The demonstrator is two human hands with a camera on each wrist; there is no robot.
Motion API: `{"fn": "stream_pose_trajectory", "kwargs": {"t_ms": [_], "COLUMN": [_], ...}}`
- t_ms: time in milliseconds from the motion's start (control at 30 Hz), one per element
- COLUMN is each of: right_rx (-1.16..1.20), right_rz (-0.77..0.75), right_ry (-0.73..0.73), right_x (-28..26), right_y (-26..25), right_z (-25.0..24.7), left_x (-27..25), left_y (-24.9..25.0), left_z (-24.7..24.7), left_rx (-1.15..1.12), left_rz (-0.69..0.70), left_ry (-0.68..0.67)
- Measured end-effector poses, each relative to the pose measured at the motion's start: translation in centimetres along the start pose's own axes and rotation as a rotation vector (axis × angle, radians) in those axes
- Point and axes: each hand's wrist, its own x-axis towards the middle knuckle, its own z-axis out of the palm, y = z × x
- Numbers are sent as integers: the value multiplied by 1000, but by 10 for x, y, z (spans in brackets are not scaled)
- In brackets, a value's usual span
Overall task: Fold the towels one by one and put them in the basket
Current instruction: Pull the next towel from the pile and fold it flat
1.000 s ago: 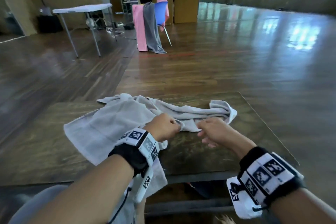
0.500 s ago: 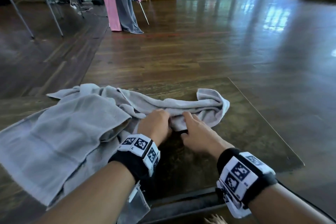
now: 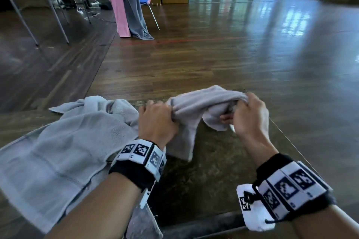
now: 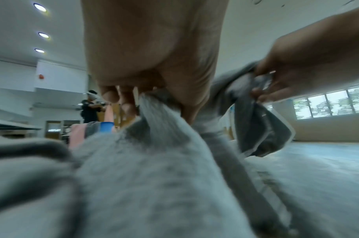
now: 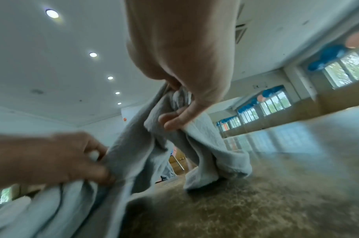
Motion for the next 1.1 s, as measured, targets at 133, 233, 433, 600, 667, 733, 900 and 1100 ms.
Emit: {"fn": "stream_pose_trajectory", "kwargs": {"t_ms": [133, 233, 433, 600, 667, 733, 900, 1100], "right_rx": [75, -305, -363, -320, -306, -257, -71, -18], "right_rz": [72, -56, -328, -387, -354, -287, -146, -182], "right_ry": [10, -110, -495, -405, -251, -143, -81, -338], "right_x": [16, 16, -11, -14, -6, 1, 7, -2], "right_y": [7, 18, 10, 6, 8, 10, 9, 5], "right_z": [-13, -17, -4, 10, 7, 4, 4, 5], "left_x": [0, 4, 12, 10, 11, 11, 4, 14], "left_y": [-10, -3, 23, 31, 30, 27, 20, 22], "left_z": [-2, -12, -24, -25, -24, -22, -11, -21], "left_rx": [-18, -250, -792, -1059, -1096, -1079, -842, -1072], "left_rz": [-58, -46, -148, -161, -78, -7, 23, -155], "left_ry": [-21, 26, -2, -144, -230, -359, -394, -193]}}
